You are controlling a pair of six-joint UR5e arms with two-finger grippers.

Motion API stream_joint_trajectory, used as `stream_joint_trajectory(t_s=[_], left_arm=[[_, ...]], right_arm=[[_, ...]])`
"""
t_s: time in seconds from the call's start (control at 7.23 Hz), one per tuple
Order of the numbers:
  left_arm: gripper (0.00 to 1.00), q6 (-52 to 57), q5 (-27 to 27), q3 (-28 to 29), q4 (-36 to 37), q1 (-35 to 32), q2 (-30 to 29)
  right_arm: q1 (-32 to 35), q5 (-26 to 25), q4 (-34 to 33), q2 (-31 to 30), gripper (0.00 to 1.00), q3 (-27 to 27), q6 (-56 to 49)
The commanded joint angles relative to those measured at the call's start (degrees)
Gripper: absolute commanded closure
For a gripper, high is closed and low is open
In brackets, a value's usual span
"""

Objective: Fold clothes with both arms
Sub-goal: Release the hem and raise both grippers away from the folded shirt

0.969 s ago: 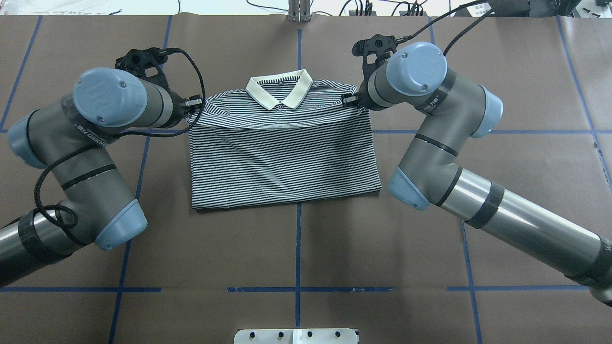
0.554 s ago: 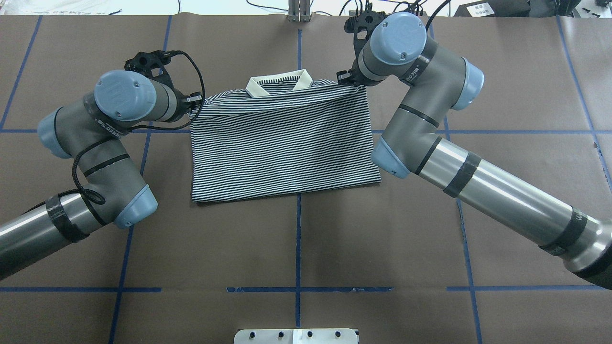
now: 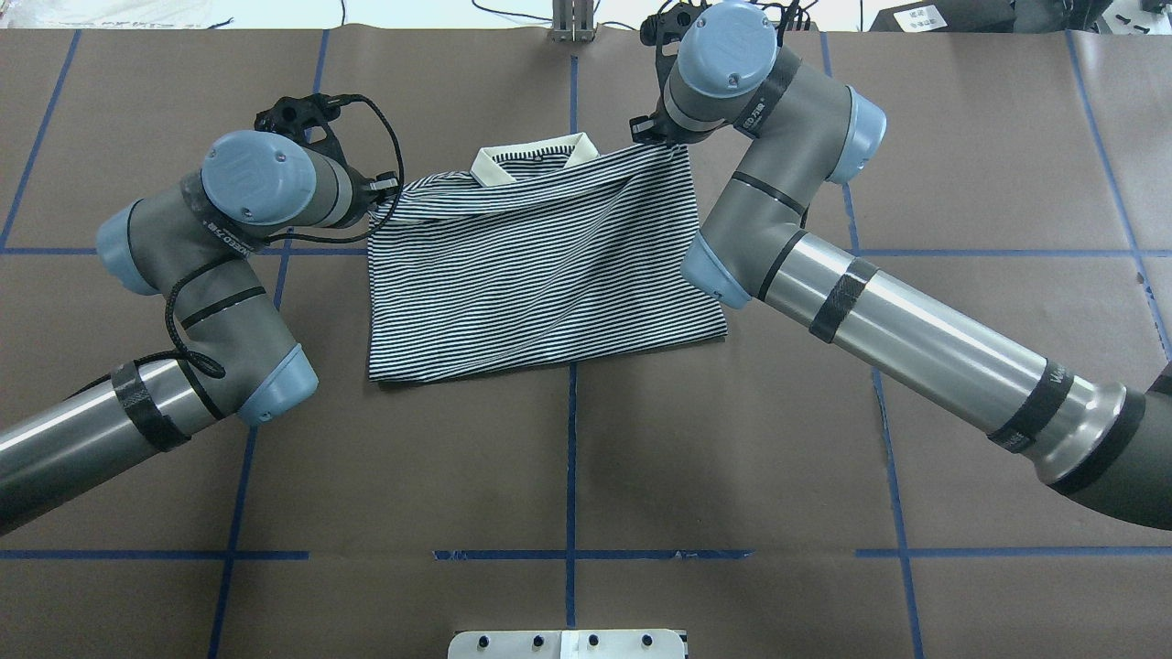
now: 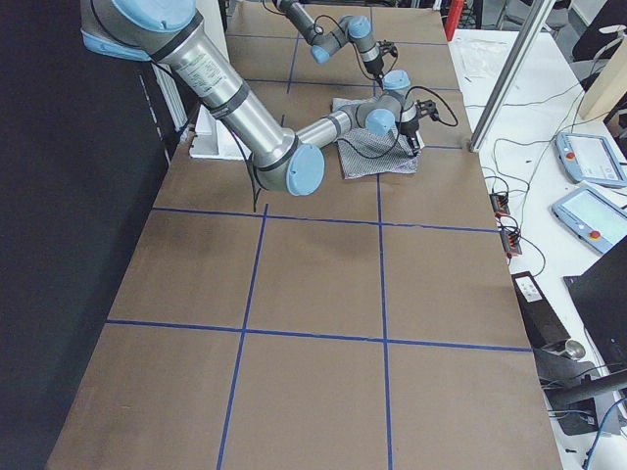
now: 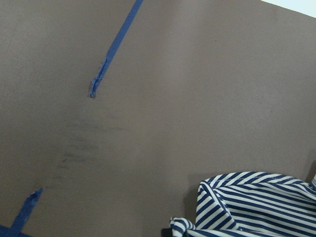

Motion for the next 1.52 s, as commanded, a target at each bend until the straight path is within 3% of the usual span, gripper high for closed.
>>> stream_joint_trajectory(t_s=[0.0,0.14,1.38], left_arm=[[1.00,-0.06,0.00,1.18,-0.11,-0.95,-0.94],[1.00,-0.14,0.00,3.88,-0.20,-1.22,-2.34],[1.00,1.17,-0.18,5.14,-0.29,-2.01,-4.11]], right_arm=[[0.03,0.08,0.33,0.35,1.00,-1.64,-0.05],[0.03,0.00,0.33,0.27,1.00,-1.81,-0.48],[0.03,0.08,2.09,0.44,1.00,-2.78,-0.75]])
